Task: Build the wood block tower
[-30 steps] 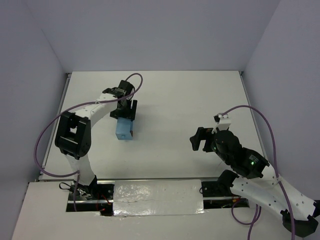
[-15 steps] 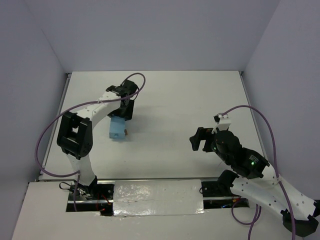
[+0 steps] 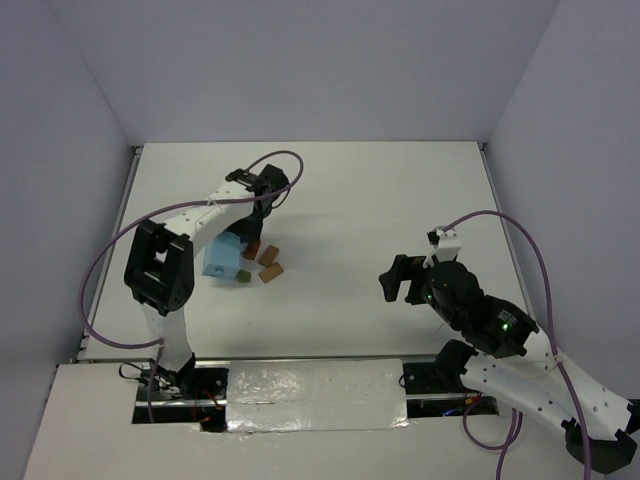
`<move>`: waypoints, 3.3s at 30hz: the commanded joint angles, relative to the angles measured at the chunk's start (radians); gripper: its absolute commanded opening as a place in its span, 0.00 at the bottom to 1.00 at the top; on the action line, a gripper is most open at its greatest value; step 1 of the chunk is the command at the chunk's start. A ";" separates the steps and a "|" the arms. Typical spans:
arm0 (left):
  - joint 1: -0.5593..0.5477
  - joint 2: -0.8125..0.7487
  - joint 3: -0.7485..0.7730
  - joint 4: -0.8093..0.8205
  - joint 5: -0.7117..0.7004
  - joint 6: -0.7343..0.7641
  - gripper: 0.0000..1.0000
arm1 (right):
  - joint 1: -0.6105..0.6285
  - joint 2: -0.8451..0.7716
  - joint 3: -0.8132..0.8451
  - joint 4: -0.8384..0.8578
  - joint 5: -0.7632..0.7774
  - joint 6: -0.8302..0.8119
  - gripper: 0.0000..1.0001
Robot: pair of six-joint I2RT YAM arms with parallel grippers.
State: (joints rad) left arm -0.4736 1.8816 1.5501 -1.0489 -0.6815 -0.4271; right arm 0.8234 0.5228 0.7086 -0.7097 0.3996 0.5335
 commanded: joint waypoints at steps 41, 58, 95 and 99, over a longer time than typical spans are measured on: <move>0.727 0.238 0.140 0.480 0.951 0.013 0.95 | 0.033 -0.009 -0.020 0.062 -0.016 -0.024 1.00; 0.665 0.254 0.257 0.391 0.648 0.033 0.87 | 0.048 0.000 -0.024 0.069 -0.025 -0.029 1.00; 0.633 0.415 0.895 0.230 0.581 0.335 1.00 | 0.118 0.078 -0.014 0.052 0.002 -0.027 1.00; 0.615 0.150 0.820 0.271 0.498 0.280 1.00 | 0.120 0.078 -0.014 0.075 -0.019 -0.035 1.00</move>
State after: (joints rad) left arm 0.1581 2.3100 2.3665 -0.8433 -0.0975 -0.0891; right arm 0.9321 0.6018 0.6937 -0.6842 0.3824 0.5140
